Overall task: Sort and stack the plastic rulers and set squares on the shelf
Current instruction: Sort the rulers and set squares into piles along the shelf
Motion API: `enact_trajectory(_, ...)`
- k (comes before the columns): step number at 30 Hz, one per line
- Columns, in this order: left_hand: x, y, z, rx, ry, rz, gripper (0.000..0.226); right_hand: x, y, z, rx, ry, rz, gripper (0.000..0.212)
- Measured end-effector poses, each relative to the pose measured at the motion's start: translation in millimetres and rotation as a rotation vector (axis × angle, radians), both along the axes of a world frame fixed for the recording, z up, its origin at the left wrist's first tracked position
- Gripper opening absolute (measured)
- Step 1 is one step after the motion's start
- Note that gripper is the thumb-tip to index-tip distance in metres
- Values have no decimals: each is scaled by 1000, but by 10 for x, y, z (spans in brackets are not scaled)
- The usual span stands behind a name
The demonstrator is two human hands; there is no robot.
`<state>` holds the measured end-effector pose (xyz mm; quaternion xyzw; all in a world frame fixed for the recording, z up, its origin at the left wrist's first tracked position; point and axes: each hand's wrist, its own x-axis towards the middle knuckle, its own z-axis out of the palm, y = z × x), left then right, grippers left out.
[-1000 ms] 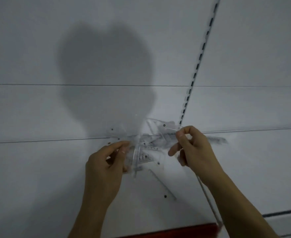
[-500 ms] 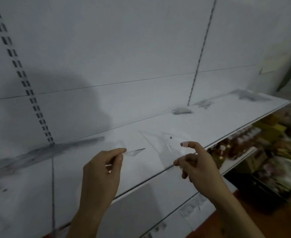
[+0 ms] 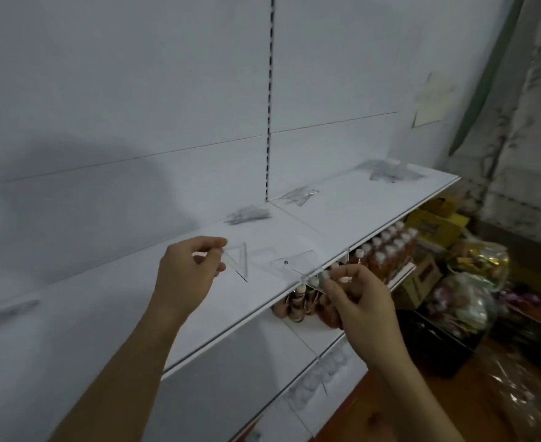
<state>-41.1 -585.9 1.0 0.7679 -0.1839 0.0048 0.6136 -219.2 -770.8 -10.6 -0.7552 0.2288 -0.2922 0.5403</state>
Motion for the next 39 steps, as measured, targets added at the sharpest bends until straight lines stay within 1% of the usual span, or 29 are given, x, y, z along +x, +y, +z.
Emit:
enact_trajectory(2, 231, -226, 55, 14, 29, -45, 17, 147, -117, -42, 46, -5, 12, 9)
enact_trajectory(5, 689, -567, 83, 59, 23, -71, 15, 365, -355, -64, 21, 26, 23, 13)
enact_trajectory(9, 1233, -943, -24, 185, -60, -32, 11, 706, -711, -21, 1, 111, 43, 16)
enact_trajectory(11, 1420, -1083, -96, 265, -83, -29, 11, 930, -885, 12, 24, 155, 80, 18)
enact_trajectory(14, 1725, -1227, -211, 369, -103, -16, 13, 1290, -1107, 24, -4, 188, 106, 21)
enact_trajectory(18, 2059, -1195, -348, 356, -34, -44, 23, 1692, -1277, -86, -43, 200, 154, 22)
enact_trajectory(21, 2069, -981, -350, 410, -59, -89, 18, 1970, -1282, -119, -25, 201, 186, 20)
enact_trajectory(24, 1974, -695, -280, 634, -190, -80, 22, 2327, -1218, -85, -36, 181, 201, 19)
enact_trajectory(25, 1941, -612, -260, 666, -195, -88, 24, 2458, -1189, -80, -64, 180, 203, 19)
enact_trajectory(27, 1870, -470, -289, 663, -205, -99, 24, 2651, -1133, -117, -115, 200, 187, 20)
enact_trajectory(29, 1786, -357, -390, 639, -253, -87, 22, 2724, -1087, -195, -139, 211, 141, 22)
enact_trajectory(31, 1724, -314, -484, 638, -337, -70, 17, 2712, -1052, -249, -163, 180, 101, 22)
enact_trajectory(32, 1708, -317, -517, 658, -364, -78, 19, 2696, -1038, -252, -176, 155, 99, 20)
enact_trajectory(34, 1738, -329, -593, 673, -385, -95, 27, 2630, -996, -210, -213, 121, 120, 15)
enact_trajectory(35, 1761, -336, -616, 663, -394, -84, 28, 2571, -967, -184, -244, 117, 134, 12)
enact_trajectory(38, 1804, -344, -638, 668, -412, -36, 19, 2298, -879, -172, -361, 131, 167, 6)
enact_trajectory(39, 1807, -347, -643, 680, -415, -42, 17, 2184, -856, -181, -403, 145, 172, 9)
